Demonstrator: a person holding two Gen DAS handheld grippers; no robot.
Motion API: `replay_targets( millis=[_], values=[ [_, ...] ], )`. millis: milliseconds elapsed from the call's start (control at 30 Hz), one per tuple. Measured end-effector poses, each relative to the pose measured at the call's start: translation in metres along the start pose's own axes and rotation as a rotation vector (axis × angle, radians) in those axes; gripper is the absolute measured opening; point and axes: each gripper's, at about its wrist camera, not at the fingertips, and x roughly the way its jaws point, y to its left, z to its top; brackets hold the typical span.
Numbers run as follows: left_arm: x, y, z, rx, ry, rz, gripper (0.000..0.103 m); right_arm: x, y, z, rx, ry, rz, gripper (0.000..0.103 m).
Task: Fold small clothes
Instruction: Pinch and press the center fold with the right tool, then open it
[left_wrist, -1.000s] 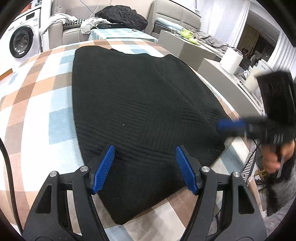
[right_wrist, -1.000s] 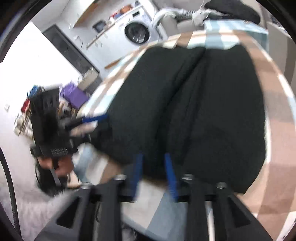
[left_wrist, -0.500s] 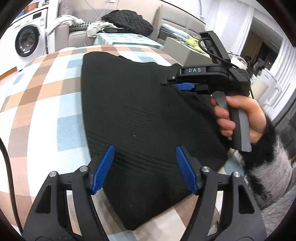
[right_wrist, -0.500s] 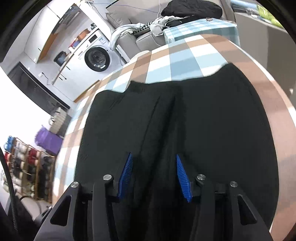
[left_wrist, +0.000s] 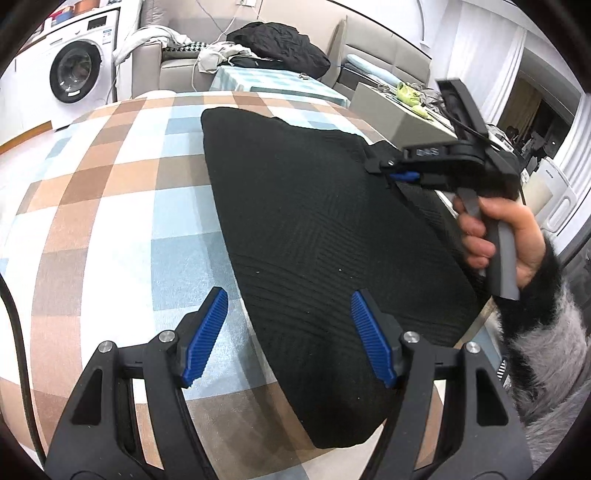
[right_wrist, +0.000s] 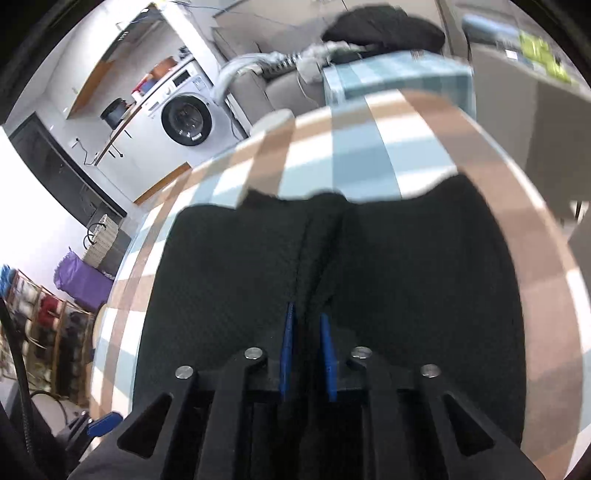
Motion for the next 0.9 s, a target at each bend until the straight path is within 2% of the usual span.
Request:
replay_targets(
  millis=[33, 100, 167, 200, 233, 367, 533, 567, 633, 667, 733, 800, 900],
  values=[
    [0.002, 0.003, 0.000, -0.006, 0.001, 0.000, 0.067, -0.002, -0.004, -0.003, 0.019, 0.020, 0.023, 0.026],
    [0.002, 0.006, -0.001, -0.011, 0.004, -0.003, 0.067, -0.009, -0.013, -0.015, 0.039, 0.055, 0.089, 0.027],
    [0.006, 0.005, -0.002, -0.012, 0.012, -0.001, 0.067, -0.017, -0.015, -0.037, 0.030, 0.095, 0.135, 0.034],
    [0.008, 0.005, -0.002, -0.014, 0.021, -0.002, 0.067, -0.022, -0.017, -0.047, 0.032, 0.111, 0.155, 0.043],
    [0.012, 0.005, 0.000, -0.015, 0.027, -0.003, 0.067, -0.027, -0.019, -0.057, 0.034, 0.124, 0.178, 0.045],
    [0.017, 0.001, -0.003, -0.002, 0.036, -0.003, 0.067, -0.050, -0.017, -0.093, 0.015, 0.155, 0.249, 0.045],
    [0.017, -0.002, -0.004, 0.003, 0.035, 0.004, 0.067, -0.062, -0.009, -0.115, -0.054, 0.117, 0.238, 0.047],
    [0.016, -0.002, -0.004, 0.004, 0.032, 0.005, 0.067, -0.062, -0.006, -0.117, -0.068, 0.109, 0.216, 0.046],
    [0.014, -0.003, -0.004, -0.001, 0.028, 0.018, 0.067, -0.061, 0.002, -0.116, -0.110, 0.093, 0.173, 0.030],
    [0.013, -0.002, -0.003, -0.005, 0.027, 0.021, 0.067, -0.064, 0.010, -0.118, -0.140, 0.077, 0.152, 0.027],
    [0.010, -0.001, -0.004, -0.010, 0.020, 0.023, 0.067, -0.075, 0.021, -0.119, -0.192, 0.032, 0.142, 0.011],
    [0.008, 0.000, -0.004, -0.013, 0.018, 0.024, 0.067, -0.090, 0.029, -0.121, -0.215, -0.012, 0.141, 0.009],
    [0.009, 0.002, -0.005, -0.013, 0.026, 0.026, 0.067, -0.092, 0.025, -0.129, -0.216, 0.003, 0.084, 0.009]
  ],
)
